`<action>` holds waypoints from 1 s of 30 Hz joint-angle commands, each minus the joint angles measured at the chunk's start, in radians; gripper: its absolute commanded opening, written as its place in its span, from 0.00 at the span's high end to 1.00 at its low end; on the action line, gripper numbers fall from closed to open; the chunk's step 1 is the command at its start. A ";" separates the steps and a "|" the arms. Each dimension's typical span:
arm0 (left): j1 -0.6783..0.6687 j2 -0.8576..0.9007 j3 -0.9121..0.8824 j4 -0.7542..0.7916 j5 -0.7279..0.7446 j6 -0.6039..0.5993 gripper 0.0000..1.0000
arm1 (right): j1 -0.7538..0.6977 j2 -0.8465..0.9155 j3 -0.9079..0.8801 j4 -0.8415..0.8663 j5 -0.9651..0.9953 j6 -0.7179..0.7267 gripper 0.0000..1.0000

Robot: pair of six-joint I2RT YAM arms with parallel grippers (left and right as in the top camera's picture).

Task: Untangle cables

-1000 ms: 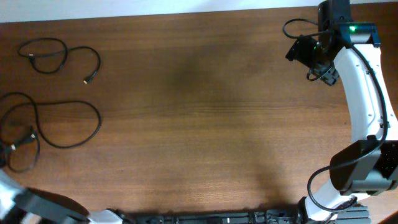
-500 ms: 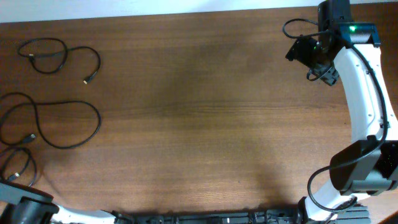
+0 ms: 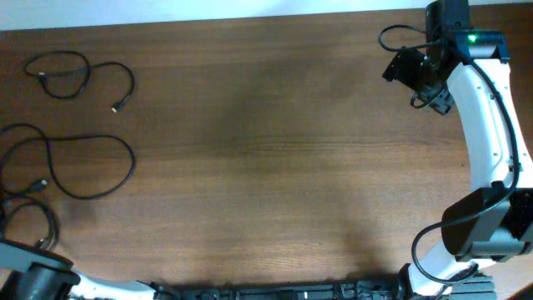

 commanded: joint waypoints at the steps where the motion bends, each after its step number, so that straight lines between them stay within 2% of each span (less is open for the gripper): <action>1: -0.117 -0.122 0.042 0.070 0.223 0.182 0.01 | 0.000 0.009 0.002 0.000 0.014 -0.001 0.02; 5: -0.377 -0.256 0.042 0.137 0.241 0.327 0.01 | 0.000 0.009 0.002 0.000 0.015 -0.001 0.02; 9: -0.749 -0.295 0.040 0.176 0.241 0.515 0.01 | 0.000 0.009 0.002 0.000 0.015 -0.001 0.02; 14: -1.014 -0.296 0.040 0.131 0.241 0.650 0.01 | 0.000 0.009 0.002 0.001 0.015 -0.001 0.02; 18: -1.077 -0.336 0.040 0.043 0.241 0.716 0.01 | 0.000 0.009 0.002 0.036 0.015 0.003 0.02; 22: -1.091 -0.524 0.040 -0.015 0.245 0.733 0.00 | 0.000 0.009 0.002 0.056 -0.003 0.003 0.02; 24: -1.112 -0.623 0.040 -0.017 0.241 0.739 0.01 | 0.000 0.009 0.002 0.047 -0.129 0.002 0.02; 26: -1.142 -0.730 0.040 -0.027 0.241 0.828 0.01 | 0.000 0.009 0.002 0.024 -0.166 0.003 0.02; 27: -1.151 -0.771 0.040 -0.034 0.241 0.829 0.01 | -0.002 0.008 0.002 0.021 -0.197 -0.002 0.02; 28: -1.153 -0.814 0.040 -0.054 0.241 0.829 0.01 | -0.002 0.007 0.002 -0.017 -0.255 -0.079 0.02; 30: -1.153 -0.844 0.040 -0.098 0.248 0.842 0.01 | -0.001 0.002 0.002 -0.050 -0.267 -0.101 0.01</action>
